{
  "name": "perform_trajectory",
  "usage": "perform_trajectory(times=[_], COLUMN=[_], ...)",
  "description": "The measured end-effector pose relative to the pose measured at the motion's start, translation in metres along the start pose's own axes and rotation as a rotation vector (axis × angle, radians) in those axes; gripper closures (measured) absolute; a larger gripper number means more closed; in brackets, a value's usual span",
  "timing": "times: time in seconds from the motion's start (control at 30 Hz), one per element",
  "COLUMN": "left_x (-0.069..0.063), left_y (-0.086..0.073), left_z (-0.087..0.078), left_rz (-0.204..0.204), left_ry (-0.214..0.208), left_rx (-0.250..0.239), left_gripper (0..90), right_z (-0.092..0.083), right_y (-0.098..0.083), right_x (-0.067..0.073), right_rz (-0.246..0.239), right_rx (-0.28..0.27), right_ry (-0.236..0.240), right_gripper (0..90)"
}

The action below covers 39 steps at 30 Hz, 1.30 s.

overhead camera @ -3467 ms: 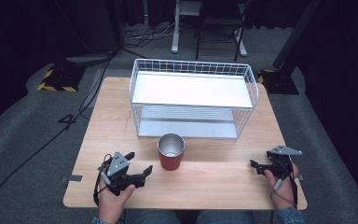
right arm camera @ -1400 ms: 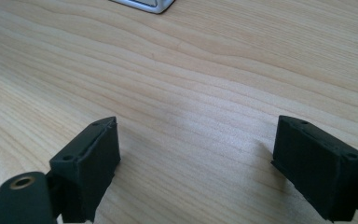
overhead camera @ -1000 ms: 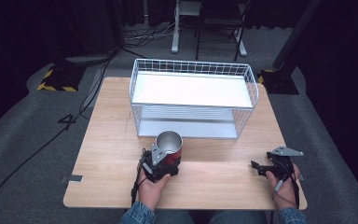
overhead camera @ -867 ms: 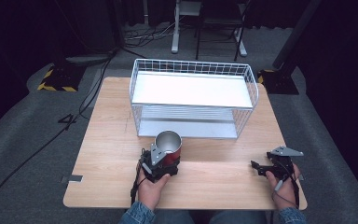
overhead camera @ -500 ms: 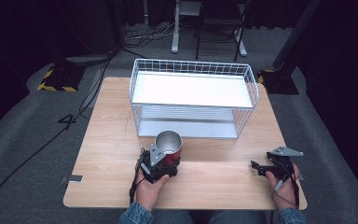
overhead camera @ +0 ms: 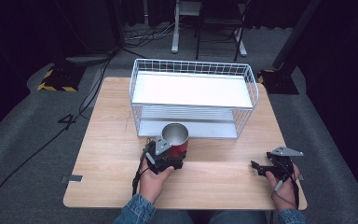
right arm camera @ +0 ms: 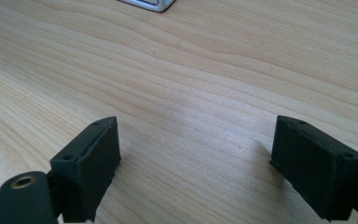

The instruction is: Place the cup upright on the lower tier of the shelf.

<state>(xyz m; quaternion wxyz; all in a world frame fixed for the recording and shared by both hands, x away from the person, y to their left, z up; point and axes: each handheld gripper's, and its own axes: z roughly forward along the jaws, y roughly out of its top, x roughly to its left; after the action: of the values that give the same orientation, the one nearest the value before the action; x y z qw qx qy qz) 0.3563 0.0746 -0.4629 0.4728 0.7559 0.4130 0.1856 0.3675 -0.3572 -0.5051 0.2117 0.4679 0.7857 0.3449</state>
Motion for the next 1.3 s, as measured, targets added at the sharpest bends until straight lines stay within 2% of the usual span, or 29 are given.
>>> perform_trajectory(times=[0.1,0.3,0.63,0.73,0.97,1.1,1.3], left_x=[0.000,0.002,0.004,0.004,0.008,0.011,0.019], left_y=[0.009,0.024,0.039,0.044,0.052,0.055,0.056], left_z=[0.008,0.020,0.042,0.050,0.067,0.075,0.091], left_rz=[-0.004,0.008,0.021,0.020,0.028,0.016,0.007], left_ry=[-0.008,0.002,0.005,0.005,0.043,0.061,0.086], left_rx=[0.005,0.015,0.028,0.010,-0.014,-0.036,-0.043], left_gripper=[15.9,15.9,15.9,15.9,15.9,15.9,15.8], right_z=[0.000,0.000,0.000,0.000,0.000,0.000,0.000], right_y=[0.000,0.000,0.000,0.000,0.000,0.000,0.000], right_x=[0.000,0.000,0.000,0.000,0.000,0.000,0.000], right_rz=[0.000,0.001,0.000,0.000,-0.001,-0.001,-0.002], right_rx=[0.000,-0.001,-0.001,0.000,0.000,0.000,0.000], right_ry=[0.000,0.000,0.000,0.000,0.000,0.000,-0.001], right_gripper=[15.6,15.5,15.6,15.6,15.7,15.7,15.8])
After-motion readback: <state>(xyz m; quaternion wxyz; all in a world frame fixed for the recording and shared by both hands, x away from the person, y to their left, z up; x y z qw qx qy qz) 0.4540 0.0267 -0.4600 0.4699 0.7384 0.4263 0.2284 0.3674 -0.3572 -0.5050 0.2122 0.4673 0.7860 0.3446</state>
